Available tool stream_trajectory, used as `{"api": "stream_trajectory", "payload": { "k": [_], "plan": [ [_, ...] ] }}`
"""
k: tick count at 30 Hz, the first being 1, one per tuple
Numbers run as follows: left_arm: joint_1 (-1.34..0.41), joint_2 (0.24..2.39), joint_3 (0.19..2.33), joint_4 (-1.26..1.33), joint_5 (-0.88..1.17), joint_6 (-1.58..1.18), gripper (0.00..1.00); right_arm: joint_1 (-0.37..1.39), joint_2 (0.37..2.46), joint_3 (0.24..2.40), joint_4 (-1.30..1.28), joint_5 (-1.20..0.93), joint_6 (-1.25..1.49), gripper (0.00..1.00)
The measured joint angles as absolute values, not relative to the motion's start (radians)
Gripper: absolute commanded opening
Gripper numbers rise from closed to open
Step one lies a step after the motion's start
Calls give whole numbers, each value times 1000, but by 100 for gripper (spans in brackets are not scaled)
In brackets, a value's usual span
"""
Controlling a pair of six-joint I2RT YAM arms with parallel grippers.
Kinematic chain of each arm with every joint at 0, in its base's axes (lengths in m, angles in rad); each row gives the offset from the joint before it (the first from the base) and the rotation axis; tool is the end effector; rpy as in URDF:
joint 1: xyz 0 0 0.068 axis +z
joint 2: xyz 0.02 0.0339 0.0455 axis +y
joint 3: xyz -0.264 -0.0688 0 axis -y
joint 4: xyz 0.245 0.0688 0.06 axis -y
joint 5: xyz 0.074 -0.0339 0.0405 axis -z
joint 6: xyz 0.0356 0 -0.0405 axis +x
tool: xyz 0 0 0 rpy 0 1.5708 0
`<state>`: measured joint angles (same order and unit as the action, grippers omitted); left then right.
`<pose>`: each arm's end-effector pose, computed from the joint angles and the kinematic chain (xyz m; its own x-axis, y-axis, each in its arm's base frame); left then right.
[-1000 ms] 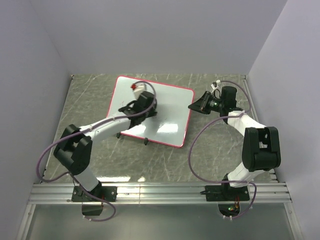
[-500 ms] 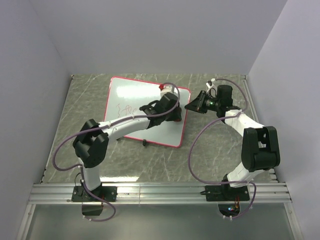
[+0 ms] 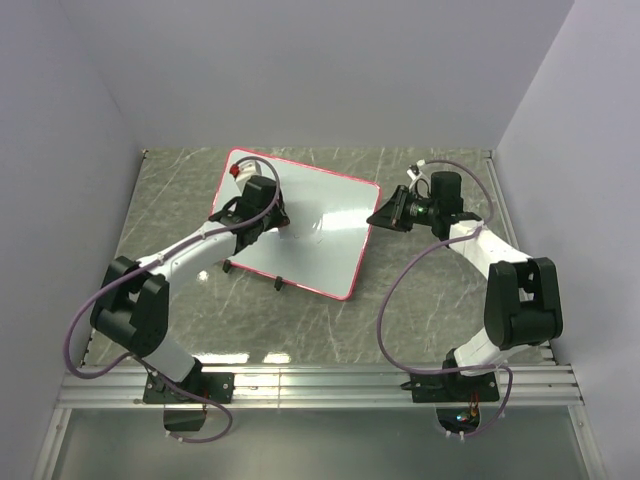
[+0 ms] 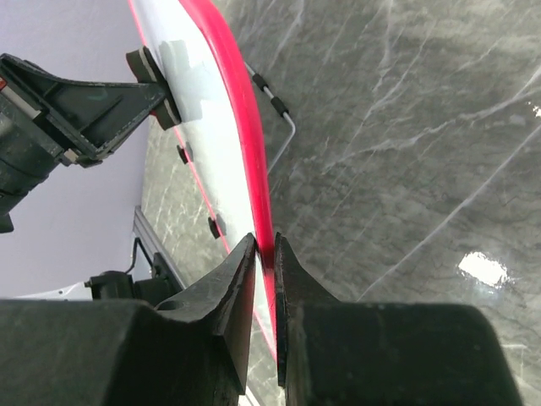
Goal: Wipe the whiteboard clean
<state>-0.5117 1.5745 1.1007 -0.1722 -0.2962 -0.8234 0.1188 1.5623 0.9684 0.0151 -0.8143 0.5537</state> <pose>0.3126 -0.1636 0.2541 -0.5512 -0.4950 -0.6716 -0.2048 0.8606 -0.4662 0.3313 0.0656 0.2363 -0.8227 0.2653 -0.5029 -0.2978 0.5524 0.7786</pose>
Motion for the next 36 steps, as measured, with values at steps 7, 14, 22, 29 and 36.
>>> {"api": "stream_trajectory", "payload": {
  "k": [7,14,22,29,36],
  "plan": [
    [-524,1568,1093,-154,-296,-809,0,123,1562,997,-31,-809,533,0],
    [-695,1665,1238,-162,-244,-802,0,126,1562,1014,-43,-800,530,0],
    [-822,1730,1273,-133,-145,-805,0,131,1562,1021,-55,-786,515,0],
    [-677,1635,1165,-110,-107,-808,0,142,1562,1029,-57,-780,504,0],
    [-530,1508,985,-88,-166,-806,0,148,1562,1039,-76,-798,504,0]
  ]
}}
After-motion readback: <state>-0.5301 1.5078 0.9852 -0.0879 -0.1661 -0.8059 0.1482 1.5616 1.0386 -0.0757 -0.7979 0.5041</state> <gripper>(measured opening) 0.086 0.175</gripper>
